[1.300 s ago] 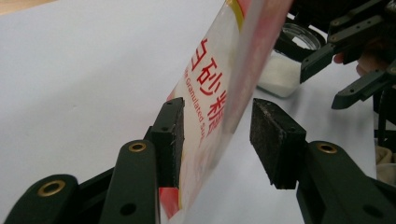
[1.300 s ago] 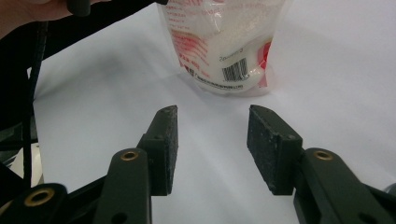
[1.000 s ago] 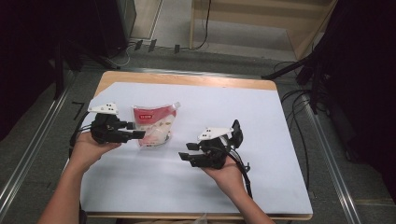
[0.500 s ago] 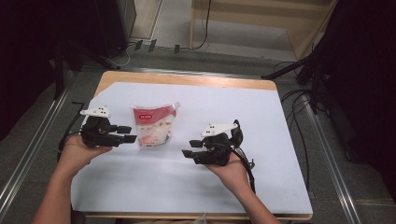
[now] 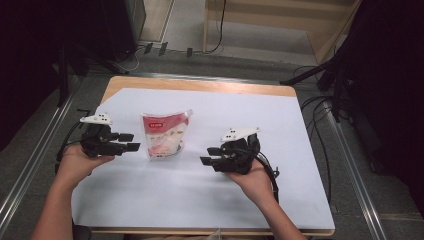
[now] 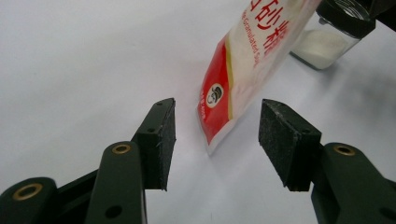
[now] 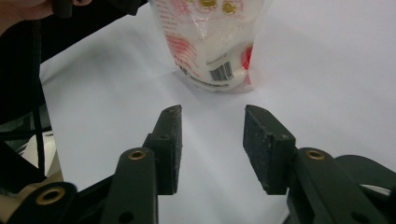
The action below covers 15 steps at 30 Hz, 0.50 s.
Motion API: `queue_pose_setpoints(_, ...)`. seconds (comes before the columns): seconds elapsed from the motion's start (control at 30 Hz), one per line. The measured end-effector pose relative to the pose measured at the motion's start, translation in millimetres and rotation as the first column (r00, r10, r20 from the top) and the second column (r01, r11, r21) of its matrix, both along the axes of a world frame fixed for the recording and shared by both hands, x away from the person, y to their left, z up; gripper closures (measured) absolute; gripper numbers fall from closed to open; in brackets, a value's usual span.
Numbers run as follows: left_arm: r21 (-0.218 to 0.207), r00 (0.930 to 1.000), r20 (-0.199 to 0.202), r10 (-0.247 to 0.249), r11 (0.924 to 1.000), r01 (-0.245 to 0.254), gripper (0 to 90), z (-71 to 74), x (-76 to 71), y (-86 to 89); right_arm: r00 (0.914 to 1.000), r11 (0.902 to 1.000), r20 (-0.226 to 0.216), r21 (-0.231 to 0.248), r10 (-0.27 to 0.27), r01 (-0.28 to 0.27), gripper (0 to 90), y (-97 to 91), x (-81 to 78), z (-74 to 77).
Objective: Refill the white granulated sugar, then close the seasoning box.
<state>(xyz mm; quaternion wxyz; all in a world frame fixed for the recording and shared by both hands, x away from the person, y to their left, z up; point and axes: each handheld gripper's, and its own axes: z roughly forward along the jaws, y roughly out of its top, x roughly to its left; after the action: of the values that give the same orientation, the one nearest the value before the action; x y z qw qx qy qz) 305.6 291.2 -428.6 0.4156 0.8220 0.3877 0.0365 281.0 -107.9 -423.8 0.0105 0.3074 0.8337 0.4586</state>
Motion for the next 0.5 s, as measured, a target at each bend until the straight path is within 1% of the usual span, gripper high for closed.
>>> queue_pose_setpoints(0.1, 0.002, 1.0, -0.003, 0.0, 1.0, 0.0, 46.6, -2.1, 2.9, 0.2, 0.9999, 0.9999, -0.01, 0.009, -0.006, 0.006, 62.4, -5.5, 2.2, 3.4)
queue_pose_setpoints(0.13, 0.005, 0.9999, -0.011, 0.002, 1.0, -0.002, 46.5, -2.7, 3.1, 0.0, 0.9999, 0.9999, -0.014, 0.008, -0.008, 0.008, 63.5, -6.8, 2.5, 4.7)
queue_pose_setpoints(0.27, 0.007, 0.9998, -0.014, 0.014, 0.9999, -0.014, 46.3, -4.7, 4.7, 0.0, 0.9997, 0.9996, -0.005, 0.011, -0.024, 0.024, 68.2, -14.0, 4.3, 11.9)
queue_pose_setpoints(0.3, 0.007, 0.9998, -0.014, 0.014, 0.9999, -0.014, 46.3, -4.7, 4.7, 0.0, 0.9997, 0.9996, -0.005, 0.011, -0.024, 0.024, 68.2, -14.0, 4.3, 11.9)
queue_pose_setpoints(0.33, 0.004, 0.9998, -0.011, 0.017, 0.9999, -0.017, 46.4, -4.8, 4.7, 0.3, 0.9995, 0.9994, -0.005, 0.013, -0.031, 0.031, 69.2, -18.3, 5.9, 15.6)
queue_pose_setpoints(0.43, 0.004, 0.9998, -0.014, 0.015, 0.9999, -0.015, 46.3, -4.3, 5.3, 0.0, 0.9992, 0.9991, -0.013, 0.021, -0.037, 0.038, 71.6, -23.4, 7.6, 19.2)
queue_pose_setpoints(0.5, 0.011, 0.9999, -0.014, 0.005, 0.9999, -0.005, 46.3, -4.4, 5.5, -0.4, 0.9989, 0.9988, -0.019, 0.022, -0.042, 0.042, 72.9, -27.3, 8.9, 22.0)
